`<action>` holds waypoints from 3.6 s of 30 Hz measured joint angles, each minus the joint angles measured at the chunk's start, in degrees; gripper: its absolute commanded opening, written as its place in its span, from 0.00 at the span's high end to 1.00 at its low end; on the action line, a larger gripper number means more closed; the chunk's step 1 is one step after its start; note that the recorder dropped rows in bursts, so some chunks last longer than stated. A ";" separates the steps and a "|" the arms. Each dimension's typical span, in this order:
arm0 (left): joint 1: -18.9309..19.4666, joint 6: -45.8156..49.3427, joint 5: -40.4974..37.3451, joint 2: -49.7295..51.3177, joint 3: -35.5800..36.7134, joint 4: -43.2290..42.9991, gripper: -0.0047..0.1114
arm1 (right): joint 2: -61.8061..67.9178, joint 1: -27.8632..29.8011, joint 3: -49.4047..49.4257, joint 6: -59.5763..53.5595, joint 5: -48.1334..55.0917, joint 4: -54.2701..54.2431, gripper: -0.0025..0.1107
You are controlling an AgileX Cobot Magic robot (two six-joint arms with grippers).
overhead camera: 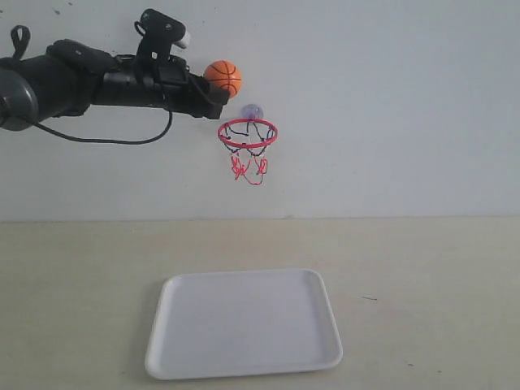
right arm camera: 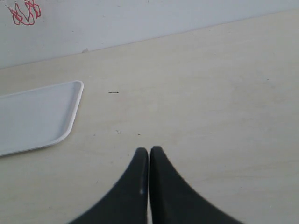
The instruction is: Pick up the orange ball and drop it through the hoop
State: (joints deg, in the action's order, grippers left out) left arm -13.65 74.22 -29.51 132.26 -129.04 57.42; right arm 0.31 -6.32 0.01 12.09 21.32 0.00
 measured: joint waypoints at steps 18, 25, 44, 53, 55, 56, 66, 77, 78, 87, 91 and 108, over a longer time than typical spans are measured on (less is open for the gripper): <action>-1.78 0.37 3.69 3.08 -2.16 2.95 0.91 | 0.00 0.00 0.00 0.00 0.00 0.00 0.98; -3.10 0.89 6.34 3.58 -2.16 4.15 0.58 | 0.00 0.00 0.00 0.00 0.00 0.00 0.98; -2.73 -1.16 6.47 3.58 -2.16 4.24 0.34 | 0.00 0.00 0.00 0.00 0.00 0.00 0.98; -2.27 -2.02 6.45 3.58 -2.16 4.24 0.35 | 0.00 0.00 0.00 0.00 0.00 0.00 0.98; -2.13 -2.20 5.20 3.17 -2.16 4.00 0.37 | 0.00 0.00 0.00 0.00 0.00 0.00 0.98; -1.78 -4.41 3.38 2.19 -2.16 1.53 0.39 | 0.00 0.00 0.00 0.00 0.00 0.00 0.98; 9.34 -35.59 -30.15 -1.07 -1.87 -22.35 0.92 | 0.00 0.00 0.00 0.00 0.00 0.00 0.98; 11.02 -37.26 -34.00 -17.93 20.99 -19.05 0.92 | 0.00 0.00 0.00 0.00 0.00 0.00 0.98; 11.02 -37.13 -33.16 -19.94 24.31 -19.05 0.92 | 0.00 0.00 0.00 0.00 0.00 0.00 0.98; 11.02 -29.27 -22.73 -40.64 57.26 -6.53 0.92 | 0.00 0.00 0.00 0.00 0.00 0.00 0.98; 11.02 -23.20 -19.43 -52.03 72.98 5.85 0.92 | 0.00 0.00 0.00 0.00 0.00 0.00 0.98; 11.02 -10.50 -24.54 -94.86 107.40 25.84 0.92 | 0.00 0.00 0.00 0.00 0.00 0.00 0.98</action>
State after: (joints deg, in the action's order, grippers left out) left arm -2.64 63.73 -54.05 37.40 -21.64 83.26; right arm 0.31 -6.32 0.01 12.09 21.32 0.00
